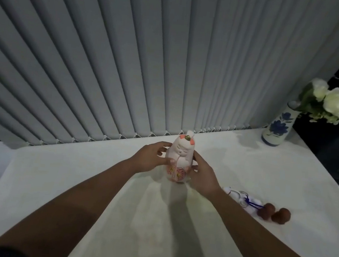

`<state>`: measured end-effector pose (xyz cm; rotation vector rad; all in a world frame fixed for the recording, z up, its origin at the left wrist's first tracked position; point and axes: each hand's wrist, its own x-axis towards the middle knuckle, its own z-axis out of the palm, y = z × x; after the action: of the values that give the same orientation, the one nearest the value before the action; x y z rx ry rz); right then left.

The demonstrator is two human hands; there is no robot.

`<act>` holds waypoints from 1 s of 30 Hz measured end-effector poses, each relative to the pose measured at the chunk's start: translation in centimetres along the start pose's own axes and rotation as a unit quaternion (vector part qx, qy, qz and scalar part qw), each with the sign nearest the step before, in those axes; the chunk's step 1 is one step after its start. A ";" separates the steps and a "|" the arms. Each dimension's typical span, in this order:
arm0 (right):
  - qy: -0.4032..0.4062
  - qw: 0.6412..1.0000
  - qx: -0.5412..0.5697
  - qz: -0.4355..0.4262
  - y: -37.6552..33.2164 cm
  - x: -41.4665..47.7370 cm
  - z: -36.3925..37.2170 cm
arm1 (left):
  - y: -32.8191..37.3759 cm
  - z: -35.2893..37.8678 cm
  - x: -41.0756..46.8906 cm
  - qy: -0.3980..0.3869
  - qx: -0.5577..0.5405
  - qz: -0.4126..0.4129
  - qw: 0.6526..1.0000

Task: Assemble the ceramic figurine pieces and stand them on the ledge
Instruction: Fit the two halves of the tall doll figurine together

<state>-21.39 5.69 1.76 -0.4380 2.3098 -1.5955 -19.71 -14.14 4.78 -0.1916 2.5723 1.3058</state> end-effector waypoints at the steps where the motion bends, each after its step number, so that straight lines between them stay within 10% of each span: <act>1: 0.008 1.000 0.025 0.002 -0.3 -0.2 0.4 | -0.1 -0.2 0.0 -0.007 0.009 0.005 1.000; 15: 0.029 0.984 0.175 0.032 0.2 0.1 2.5 | -1.9 -0.2 1.6 -0.099 -0.074 0.011 0.992; 30: -0.003 0.992 0.126 -0.025 -3.4 0.9 -3.3 | 4.3 0.3 0.5 0.015 -0.116 0.067 0.991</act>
<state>-23.26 7.00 6.05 -0.4421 2.0698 -1.8763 -21.17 -11.36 7.84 -0.0827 2.4895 1.6646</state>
